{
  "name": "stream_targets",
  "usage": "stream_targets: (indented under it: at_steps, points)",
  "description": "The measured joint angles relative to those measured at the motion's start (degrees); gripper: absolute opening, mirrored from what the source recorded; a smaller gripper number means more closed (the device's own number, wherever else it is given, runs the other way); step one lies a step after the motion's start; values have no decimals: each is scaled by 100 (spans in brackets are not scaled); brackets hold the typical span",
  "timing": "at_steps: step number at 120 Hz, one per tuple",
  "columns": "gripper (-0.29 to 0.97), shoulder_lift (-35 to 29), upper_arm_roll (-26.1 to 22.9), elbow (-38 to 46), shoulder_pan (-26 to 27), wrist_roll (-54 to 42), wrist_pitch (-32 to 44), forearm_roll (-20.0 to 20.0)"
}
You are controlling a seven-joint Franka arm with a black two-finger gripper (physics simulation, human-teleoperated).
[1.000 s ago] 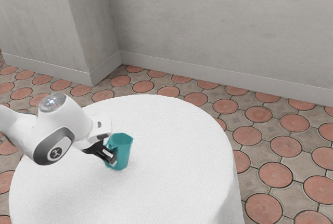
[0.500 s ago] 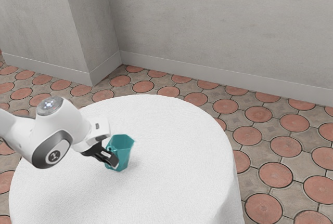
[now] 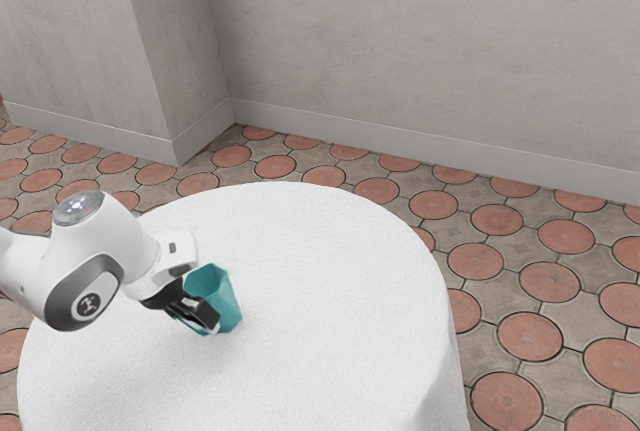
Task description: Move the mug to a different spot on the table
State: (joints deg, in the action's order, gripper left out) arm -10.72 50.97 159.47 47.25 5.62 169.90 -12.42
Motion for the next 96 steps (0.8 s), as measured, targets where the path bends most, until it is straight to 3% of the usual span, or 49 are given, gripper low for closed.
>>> stream_targets:
  at_steps: [25,63,96]
  points:
    - [67,-99,23,33,-22,-2,-81,-5]
    - [68,-866,-77,18,-141,-64,-200,-35]
    - [68,-1273,-1212,-78,-1244,-169,-474,-40]
